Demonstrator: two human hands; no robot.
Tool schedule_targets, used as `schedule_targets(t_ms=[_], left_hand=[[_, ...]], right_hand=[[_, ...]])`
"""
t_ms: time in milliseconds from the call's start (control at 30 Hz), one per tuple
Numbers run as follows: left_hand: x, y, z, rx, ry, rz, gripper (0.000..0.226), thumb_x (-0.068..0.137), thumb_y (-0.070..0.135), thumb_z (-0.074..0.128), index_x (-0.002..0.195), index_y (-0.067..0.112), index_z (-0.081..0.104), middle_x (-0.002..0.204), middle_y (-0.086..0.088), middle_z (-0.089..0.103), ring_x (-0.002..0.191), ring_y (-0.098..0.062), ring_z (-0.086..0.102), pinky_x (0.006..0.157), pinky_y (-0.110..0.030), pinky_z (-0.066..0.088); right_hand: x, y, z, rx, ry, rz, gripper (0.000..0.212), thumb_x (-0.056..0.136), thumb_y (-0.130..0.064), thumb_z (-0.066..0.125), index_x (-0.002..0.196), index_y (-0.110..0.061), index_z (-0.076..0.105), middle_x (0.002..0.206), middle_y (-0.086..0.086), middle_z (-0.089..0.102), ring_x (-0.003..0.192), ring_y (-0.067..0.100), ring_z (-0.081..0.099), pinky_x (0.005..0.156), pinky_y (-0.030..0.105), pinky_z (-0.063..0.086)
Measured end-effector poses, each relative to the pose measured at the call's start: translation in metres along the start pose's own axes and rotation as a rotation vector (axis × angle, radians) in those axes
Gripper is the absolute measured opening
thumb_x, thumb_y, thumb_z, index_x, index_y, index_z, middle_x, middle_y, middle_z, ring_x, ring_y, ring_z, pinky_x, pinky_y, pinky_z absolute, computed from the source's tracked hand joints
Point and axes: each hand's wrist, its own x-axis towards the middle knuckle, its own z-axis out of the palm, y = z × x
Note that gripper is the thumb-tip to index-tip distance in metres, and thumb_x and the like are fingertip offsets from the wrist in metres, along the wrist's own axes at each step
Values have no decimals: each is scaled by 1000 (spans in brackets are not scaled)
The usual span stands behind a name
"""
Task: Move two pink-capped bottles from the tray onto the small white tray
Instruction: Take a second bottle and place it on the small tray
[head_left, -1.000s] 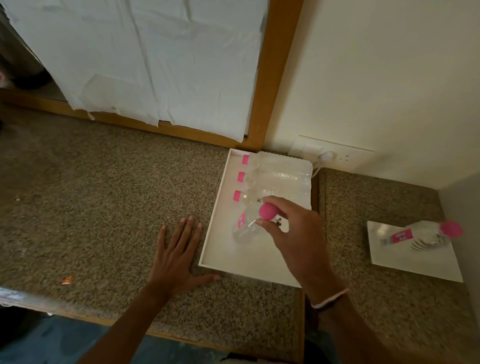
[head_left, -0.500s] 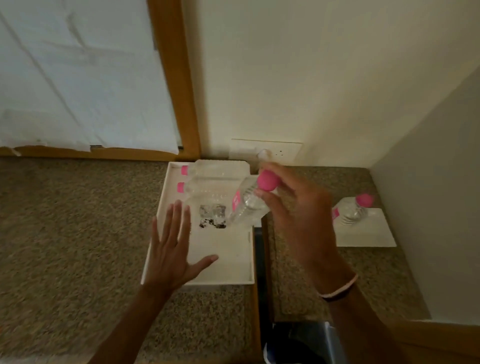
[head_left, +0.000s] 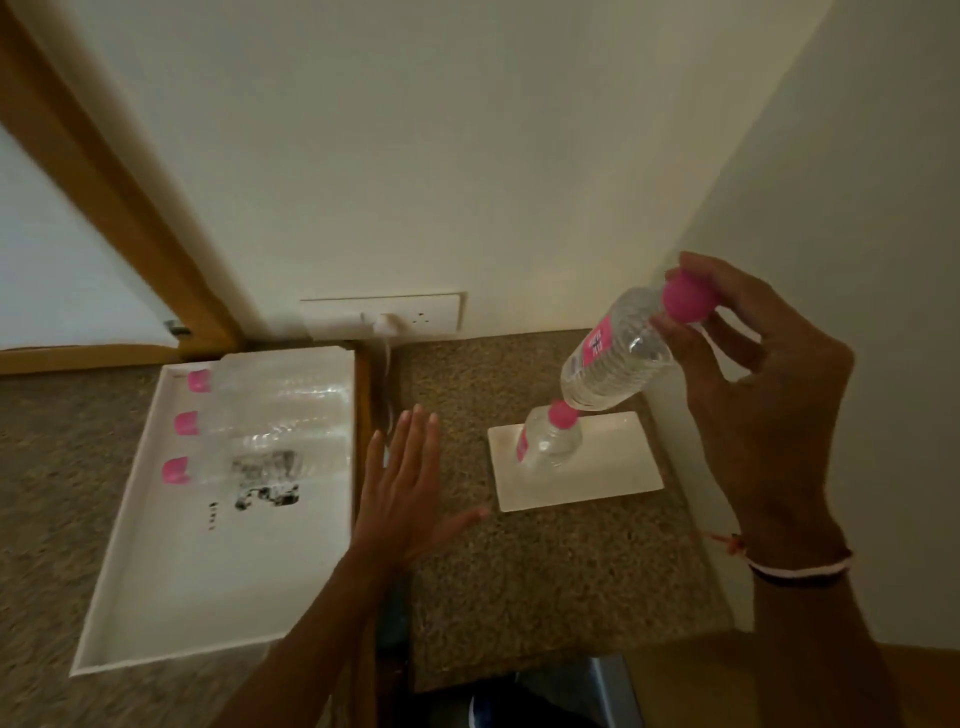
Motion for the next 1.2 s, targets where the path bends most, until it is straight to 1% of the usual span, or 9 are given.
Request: schedule_targets(t_ms=[100,267,433,567,633,767,1033,1200], left_hand=[[11,7,19,17,-33,-20,125,74,96,32,160,8,8,170,-17,7,158,-33,6,126,-62,16],[25,16,44,-1,-90,-18,128,72,98,33,158,4,18,168,-20,18,157,-36,14,125,-62,23],[28,17,68,-19,-139,-34,132,69,99,36,159,5,14,169,-18,11,158,-33,10,127,-57,15],[29,15,81,-5,-137,-34,133,67,99,41,158,5,19,168,-19,17,157,-34,14,127,-58,15],[28,14,84,7,-125,-30,134,65,100,42,158,5,22,168,-20,19,157,-35,15,127,-58,13],[29,14,88,21,-121,-25,135,64,101,42,157,5,22,168,-20,20,157,-35,14,127,-58,11],[29,15,87,38,-127,-38,136,63,101,41,158,5,22,168,-20,19,157,-35,15,126,-60,16],[29,15,87,42,-135,-41,135,64,101,42,158,6,20,168,-20,17,158,-34,12,125,-61,19]], right_hand=[[9,27,-11,16,21,34,39,90,-13,71,128,-12,64,122,0,71,115,3,64,95,33,57],[9,67,-12,-35,-86,71,41,89,-12,72,129,-11,63,124,1,69,117,4,63,98,37,56],[0,107,-3,-102,-213,106,43,87,-11,72,128,-8,64,125,5,69,115,13,65,98,42,56],[-10,134,5,-158,-301,150,42,86,-8,71,128,-9,63,120,1,68,112,16,65,98,39,55],[-16,145,5,-180,-328,181,42,87,-7,70,129,-11,62,122,5,69,113,17,64,98,39,54],[-25,162,0,-189,-352,234,41,89,-6,70,129,-14,63,122,6,70,113,18,65,99,38,53],[-35,174,-4,-166,-346,279,41,89,-8,70,129,-13,63,124,3,70,115,12,64,101,35,53],[-37,178,-7,-133,-338,272,40,87,-9,72,126,-8,65,122,6,70,115,16,66,99,40,55]])
